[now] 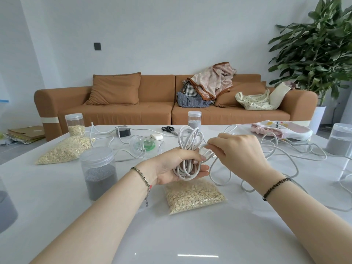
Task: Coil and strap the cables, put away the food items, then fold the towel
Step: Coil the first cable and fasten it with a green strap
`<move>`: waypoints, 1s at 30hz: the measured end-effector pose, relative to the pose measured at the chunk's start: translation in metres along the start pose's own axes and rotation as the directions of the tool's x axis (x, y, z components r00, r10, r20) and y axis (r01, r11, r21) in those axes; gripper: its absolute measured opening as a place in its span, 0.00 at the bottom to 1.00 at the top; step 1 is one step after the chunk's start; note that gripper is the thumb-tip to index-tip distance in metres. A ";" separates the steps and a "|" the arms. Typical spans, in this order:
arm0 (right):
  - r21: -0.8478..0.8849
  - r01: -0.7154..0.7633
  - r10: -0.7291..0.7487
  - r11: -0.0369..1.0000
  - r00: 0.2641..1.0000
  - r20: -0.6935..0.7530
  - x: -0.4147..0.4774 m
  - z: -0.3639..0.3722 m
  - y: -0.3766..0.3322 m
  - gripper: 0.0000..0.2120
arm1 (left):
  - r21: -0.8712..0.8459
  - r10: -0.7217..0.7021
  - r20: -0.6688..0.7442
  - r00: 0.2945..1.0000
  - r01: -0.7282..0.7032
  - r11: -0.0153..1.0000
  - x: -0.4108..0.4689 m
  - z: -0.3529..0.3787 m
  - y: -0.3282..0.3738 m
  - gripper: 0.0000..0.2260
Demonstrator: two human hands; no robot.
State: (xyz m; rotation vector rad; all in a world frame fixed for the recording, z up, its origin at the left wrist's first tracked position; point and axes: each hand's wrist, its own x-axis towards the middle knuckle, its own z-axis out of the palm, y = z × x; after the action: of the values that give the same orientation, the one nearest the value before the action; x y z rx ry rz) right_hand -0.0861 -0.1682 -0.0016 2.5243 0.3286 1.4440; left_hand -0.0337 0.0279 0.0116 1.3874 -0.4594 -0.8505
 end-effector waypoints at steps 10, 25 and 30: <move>-0.026 -0.082 0.078 0.996 0.989 -0.125 0.000 -0.002 0.002 0.16 | -0.154 -0.033 0.224 0.974 0.069 0.986 -0.001 -0.003 0.001 0.03; -0.013 -0.086 0.084 0.996 0.986 -0.141 -0.001 -0.003 0.003 0.19 | -0.165 -0.005 0.265 0.964 0.051 0.985 -0.006 -0.002 0.002 0.31; 0.038 -0.088 0.092 0.995 0.990 -0.110 -0.001 -0.003 0.001 0.20 | -0.166 0.004 0.254 0.967 0.039 0.985 -0.004 -0.004 0.002 0.34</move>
State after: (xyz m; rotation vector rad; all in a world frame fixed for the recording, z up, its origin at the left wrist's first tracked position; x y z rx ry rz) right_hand -0.0896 -0.1693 -0.0009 2.5198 0.2617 1.6311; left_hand -0.0330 0.0338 0.0133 1.1317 -0.5570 -1.0634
